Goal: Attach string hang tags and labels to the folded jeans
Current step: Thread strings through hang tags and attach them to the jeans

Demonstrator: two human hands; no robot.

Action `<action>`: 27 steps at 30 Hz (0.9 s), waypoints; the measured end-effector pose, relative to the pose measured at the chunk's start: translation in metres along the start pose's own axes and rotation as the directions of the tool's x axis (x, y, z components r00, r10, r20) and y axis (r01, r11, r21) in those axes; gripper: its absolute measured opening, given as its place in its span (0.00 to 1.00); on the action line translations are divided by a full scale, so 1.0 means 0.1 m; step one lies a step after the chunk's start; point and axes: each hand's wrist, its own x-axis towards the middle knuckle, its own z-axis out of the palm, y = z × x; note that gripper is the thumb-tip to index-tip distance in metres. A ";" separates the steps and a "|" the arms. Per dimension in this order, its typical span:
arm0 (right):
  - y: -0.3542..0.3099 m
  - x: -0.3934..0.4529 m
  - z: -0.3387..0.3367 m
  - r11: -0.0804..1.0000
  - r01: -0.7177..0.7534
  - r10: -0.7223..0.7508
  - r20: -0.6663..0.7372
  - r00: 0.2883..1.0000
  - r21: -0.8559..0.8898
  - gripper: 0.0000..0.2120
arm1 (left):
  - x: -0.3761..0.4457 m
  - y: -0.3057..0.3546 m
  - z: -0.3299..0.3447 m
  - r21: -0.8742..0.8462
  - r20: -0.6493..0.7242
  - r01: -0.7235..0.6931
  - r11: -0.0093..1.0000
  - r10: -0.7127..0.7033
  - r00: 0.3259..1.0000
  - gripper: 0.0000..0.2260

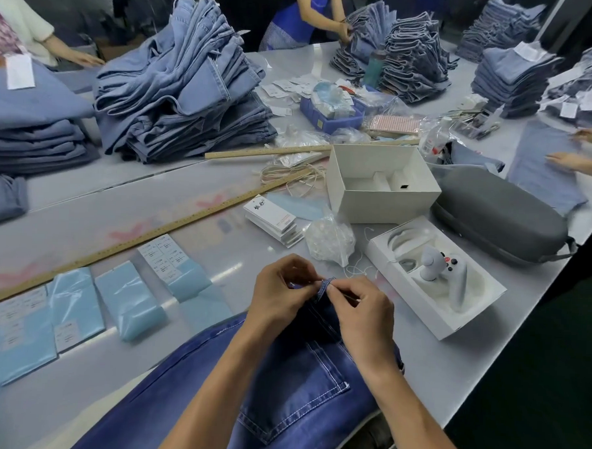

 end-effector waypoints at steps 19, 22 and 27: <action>-0.10 -0.03 -0.13 0.962 0.167 -0.162 0.039 0.986 -0.216 0.06 | -0.10 0.00 0.05 -0.008 -0.192 -0.129 0.992 0.125 0.973 0.14; -0.07 -0.05 -0.25 0.896 0.254 -0.253 0.052 0.966 -0.363 0.11 | -0.12 0.04 -0.04 -0.209 -0.290 -0.131 0.969 0.067 0.955 0.13; 0.01 -0.09 -0.34 0.801 0.332 -0.328 0.098 0.940 -0.498 0.14 | -0.21 0.12 -0.15 -0.493 -0.299 -0.144 0.858 -0.012 0.954 0.13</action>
